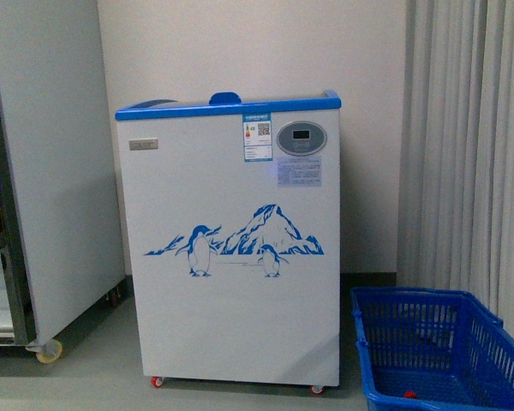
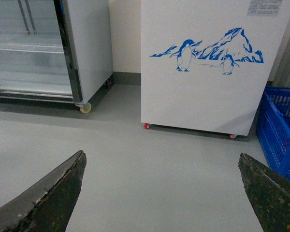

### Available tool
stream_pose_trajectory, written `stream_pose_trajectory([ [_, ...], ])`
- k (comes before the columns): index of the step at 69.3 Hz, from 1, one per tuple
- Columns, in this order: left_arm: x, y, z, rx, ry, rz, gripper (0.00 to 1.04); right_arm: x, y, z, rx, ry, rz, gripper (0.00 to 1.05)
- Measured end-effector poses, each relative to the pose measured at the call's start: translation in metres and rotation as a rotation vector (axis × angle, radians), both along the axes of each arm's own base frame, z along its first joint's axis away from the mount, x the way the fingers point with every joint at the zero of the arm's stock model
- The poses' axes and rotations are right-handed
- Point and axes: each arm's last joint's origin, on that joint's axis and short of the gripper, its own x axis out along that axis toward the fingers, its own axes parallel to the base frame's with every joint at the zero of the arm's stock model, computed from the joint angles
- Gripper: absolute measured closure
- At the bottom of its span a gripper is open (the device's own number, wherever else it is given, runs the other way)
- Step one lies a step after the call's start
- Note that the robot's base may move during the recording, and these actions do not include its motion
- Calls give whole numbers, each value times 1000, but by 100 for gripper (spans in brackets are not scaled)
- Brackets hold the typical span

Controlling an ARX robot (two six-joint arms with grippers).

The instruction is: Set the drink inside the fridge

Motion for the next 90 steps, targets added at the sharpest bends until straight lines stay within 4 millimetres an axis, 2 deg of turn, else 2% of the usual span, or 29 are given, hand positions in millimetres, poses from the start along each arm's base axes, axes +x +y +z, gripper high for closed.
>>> stream_pose_trajectory([
  [90,0,0,0,0,0,0,8,0,0,0,0,0,0,8],
])
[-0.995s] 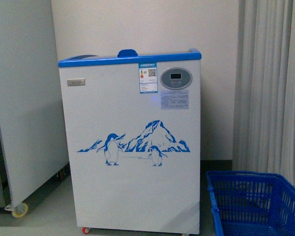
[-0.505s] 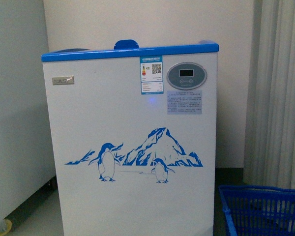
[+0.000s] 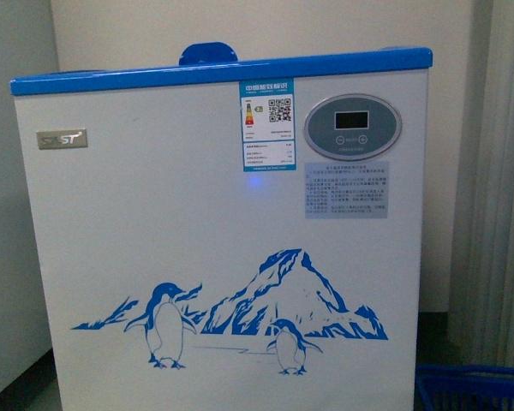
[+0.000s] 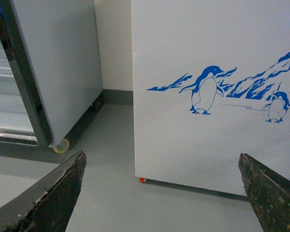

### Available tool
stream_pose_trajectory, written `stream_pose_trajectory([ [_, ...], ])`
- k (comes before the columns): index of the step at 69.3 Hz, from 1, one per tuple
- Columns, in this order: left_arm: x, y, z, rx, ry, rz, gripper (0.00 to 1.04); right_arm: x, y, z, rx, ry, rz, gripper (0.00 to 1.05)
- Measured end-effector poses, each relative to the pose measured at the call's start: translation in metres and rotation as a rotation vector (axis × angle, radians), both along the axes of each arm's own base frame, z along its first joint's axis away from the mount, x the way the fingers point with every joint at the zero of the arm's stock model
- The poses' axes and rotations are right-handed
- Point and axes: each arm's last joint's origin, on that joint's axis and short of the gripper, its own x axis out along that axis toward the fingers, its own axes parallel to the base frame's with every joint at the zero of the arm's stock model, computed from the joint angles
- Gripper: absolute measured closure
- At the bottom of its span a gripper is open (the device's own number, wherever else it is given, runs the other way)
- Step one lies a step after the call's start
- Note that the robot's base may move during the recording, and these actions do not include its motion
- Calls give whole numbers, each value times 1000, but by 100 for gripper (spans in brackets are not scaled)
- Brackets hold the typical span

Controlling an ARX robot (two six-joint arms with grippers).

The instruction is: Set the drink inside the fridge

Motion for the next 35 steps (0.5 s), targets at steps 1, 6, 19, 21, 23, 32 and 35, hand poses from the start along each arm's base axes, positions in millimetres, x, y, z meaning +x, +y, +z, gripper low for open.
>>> stream_pose_trajectory([
  [1,0,0,0,0,0,0,8,0,0,0,0,0,0,8],
  [6,0,0,0,0,0,0,8,0,0,0,0,0,0,8],
  [19,0,0,0,0,0,0,8,0,0,0,0,0,0,8],
  [21,0,0,0,0,0,-1,8,0,0,0,0,0,-1,8],
  [23,0,0,0,0,0,0,8,1,-1,-2,25,59,-40,8],
  [32,0,0,0,0,0,0,8,33,-25,-14,140,696,-360,8],
  [35,0,0,0,0,0,0,8,45,-33,-23,150,756,-390,8],
])
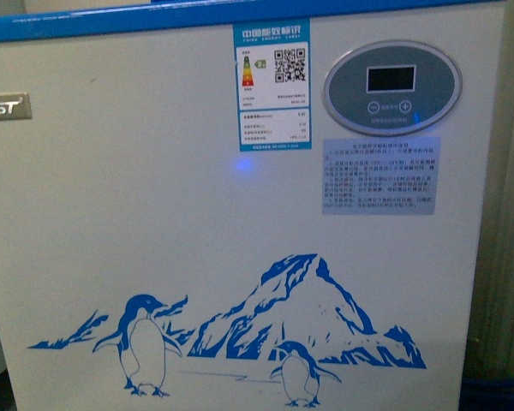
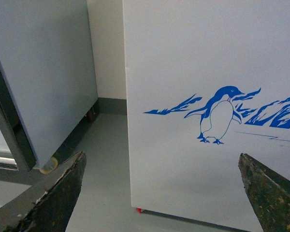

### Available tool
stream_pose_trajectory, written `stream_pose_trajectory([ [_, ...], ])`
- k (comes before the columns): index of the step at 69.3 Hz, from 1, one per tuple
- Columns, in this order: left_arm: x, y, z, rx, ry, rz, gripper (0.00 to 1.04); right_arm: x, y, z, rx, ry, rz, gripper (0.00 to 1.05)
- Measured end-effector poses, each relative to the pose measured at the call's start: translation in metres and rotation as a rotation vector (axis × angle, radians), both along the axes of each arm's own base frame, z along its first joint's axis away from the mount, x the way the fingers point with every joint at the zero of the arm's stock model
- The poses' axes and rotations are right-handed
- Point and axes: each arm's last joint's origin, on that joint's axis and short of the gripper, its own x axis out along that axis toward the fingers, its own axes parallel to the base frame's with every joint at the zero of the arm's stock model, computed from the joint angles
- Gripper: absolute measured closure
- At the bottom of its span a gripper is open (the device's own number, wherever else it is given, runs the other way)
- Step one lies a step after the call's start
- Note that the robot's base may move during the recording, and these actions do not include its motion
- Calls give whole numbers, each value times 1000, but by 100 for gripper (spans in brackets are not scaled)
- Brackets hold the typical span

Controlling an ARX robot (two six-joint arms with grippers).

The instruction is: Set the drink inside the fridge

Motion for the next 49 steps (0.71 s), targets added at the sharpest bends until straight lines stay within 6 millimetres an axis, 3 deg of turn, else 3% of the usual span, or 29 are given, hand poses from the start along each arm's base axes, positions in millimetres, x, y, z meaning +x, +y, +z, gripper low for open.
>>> stream_pose_trajectory([
  [13,0,0,0,0,0,0,8,48,-34,-54,32,172,-43,8],
  [25,0,0,0,0,0,0,8,77,-46,-105,47,252,-17,8],
  [31,0,0,0,0,0,0,8,97,-49,-146,36,306,18,8],
  [49,0,0,0,0,0,0,8,118,-51,-223,41,444,45,8],
])
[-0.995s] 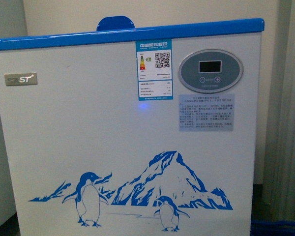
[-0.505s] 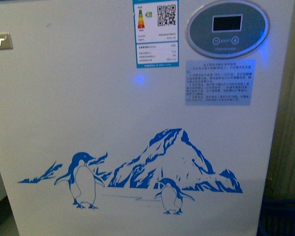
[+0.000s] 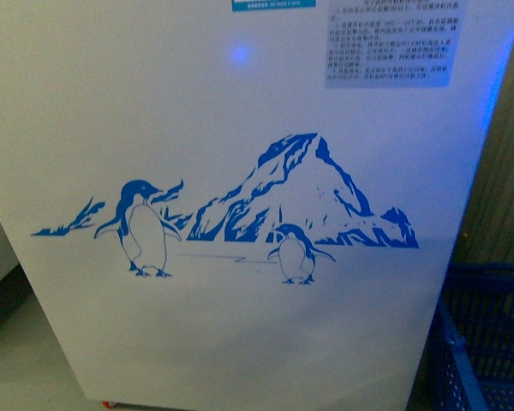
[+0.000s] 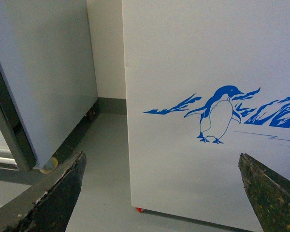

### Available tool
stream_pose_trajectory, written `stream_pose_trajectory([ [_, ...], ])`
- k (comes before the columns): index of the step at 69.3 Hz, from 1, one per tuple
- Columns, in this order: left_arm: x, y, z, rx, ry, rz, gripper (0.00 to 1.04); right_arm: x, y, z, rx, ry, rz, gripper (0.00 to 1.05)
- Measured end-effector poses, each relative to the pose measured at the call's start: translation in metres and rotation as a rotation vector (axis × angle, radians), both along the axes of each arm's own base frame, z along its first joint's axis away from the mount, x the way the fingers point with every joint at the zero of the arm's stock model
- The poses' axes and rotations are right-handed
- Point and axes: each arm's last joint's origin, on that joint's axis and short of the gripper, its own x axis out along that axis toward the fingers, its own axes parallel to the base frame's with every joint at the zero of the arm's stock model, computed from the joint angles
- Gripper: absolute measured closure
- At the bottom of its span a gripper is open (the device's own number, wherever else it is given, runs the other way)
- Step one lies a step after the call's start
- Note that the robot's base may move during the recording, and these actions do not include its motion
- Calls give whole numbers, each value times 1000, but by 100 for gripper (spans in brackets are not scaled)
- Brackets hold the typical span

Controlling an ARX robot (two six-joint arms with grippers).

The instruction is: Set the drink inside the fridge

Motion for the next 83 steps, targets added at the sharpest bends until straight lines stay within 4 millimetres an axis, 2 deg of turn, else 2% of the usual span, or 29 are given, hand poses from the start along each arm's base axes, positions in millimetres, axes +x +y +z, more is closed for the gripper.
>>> stream_pose_trajectory([
  [8,0,0,0,0,0,0,8,6,-3,-29,10,45,-4,8],
  [19,0,0,0,0,0,0,8,16,-5,-58,18,85,1,8],
  [51,0,0,0,0,0,0,8,35,-15,-116,43,153,16,8],
  [63,0,0,0,0,0,0,8,33,-19,-118,73,153,17,9],
  [66,0,0,0,0,0,0,8,32,-20,-118,82,152,14,14],
  [71,0,0,0,0,0,0,8,31,-21,-114,99,145,13,28],
  [76,0,0,0,0,0,0,8,30,-19,-100,108,123,16,43],
  [83,0,0,0,0,0,0,8,29,-17,-81,127,92,18,54],
])
